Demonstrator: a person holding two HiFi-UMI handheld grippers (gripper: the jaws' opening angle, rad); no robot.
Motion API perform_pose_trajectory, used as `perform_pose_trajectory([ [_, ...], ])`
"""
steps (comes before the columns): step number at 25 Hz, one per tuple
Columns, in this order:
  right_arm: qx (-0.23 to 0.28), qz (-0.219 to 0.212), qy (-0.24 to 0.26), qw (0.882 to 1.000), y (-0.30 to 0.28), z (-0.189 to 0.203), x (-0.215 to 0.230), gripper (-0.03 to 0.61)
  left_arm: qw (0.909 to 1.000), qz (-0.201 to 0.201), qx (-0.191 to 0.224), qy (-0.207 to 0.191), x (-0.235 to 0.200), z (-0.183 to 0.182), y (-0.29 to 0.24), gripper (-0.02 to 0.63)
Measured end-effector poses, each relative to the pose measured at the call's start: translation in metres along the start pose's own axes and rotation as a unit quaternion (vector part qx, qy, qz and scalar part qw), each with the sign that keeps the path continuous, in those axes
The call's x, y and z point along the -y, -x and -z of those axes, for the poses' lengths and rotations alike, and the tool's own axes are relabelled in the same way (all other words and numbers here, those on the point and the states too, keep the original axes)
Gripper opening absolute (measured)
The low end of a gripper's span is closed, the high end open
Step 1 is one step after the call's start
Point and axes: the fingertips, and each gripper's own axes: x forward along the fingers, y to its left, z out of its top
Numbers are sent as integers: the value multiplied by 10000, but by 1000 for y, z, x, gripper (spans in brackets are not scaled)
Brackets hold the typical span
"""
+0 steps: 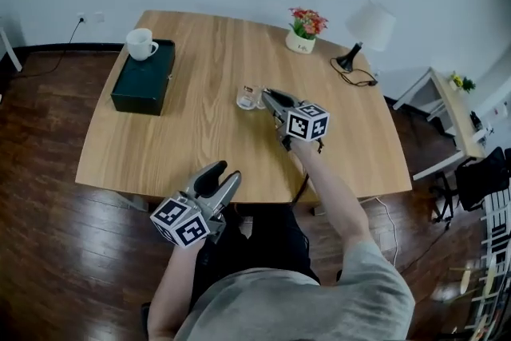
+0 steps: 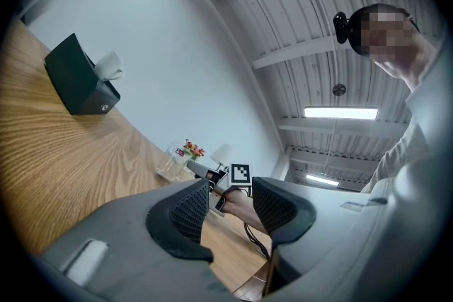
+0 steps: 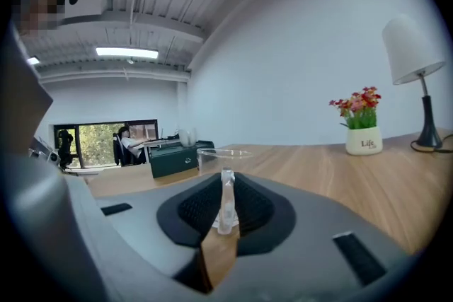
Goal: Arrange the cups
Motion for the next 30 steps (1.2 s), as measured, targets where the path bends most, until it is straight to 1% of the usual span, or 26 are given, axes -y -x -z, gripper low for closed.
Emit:
perform_pose_trajectory([
  [5, -157, -286, 563, 9979, -24, 3, -46, 65, 10000, 43, -3, 35, -1, -5, 0, 177],
  [10, -269, -628, 1046, 9922, -32, 14, -90, 64, 9999, 42, 37, 86, -1, -7, 1, 176],
  [11, -300, -619, 1209, 9903, -33, 15, -94, 66, 9999, 43, 42, 94, -1, -6, 0, 176],
  [14, -456, -407, 1811, 9816, -37, 16, -98, 79, 9999, 46, 33, 94, -1, -6, -1, 176],
  [16, -525, -355, 2009, 9776, -38, 16, -98, 85, 10000, 50, 10, 77, -1, -5, -1, 176],
  [17, -536, -349, 2064, 9764, -38, 16, -98, 86, 10000, 53, 3, 70, -1, -4, -1, 176],
  [20, -553, -394, 2158, 9741, -38, 13, -99, 135, 9999, 66, 2, 78, -1, -4, -1, 176],
  [21, -584, -435, 2195, 9729, -38, 12, -100, 137, 9999, 68, 5, 85, -1, -4, -1, 176],
  [22, -627, -484, 2248, 9712, -38, 11, -102, 133, 9999, 67, 10, 91, -1, -4, -1, 176],
  [23, -676, -538, 2305, 9692, -39, 11, -103, 109, 9999, 63, 14, 97, -2, -5, -1, 176],
  [25, -763, -637, 2365, 9665, -41, 11, -106, 83, 9999, 57, 19, 102, -2, -5, -1, 176],
  [27, -809, -772, 2228, 9684, -43, 10, -109, 63, 9999, 57, 21, 107, -1, -5, -2, 176],
  [30, -706, -972, 1774, 9768, -46, 4, -117, 61, 9999, 62, 34, 136, -1, -5, -2, 176],
])
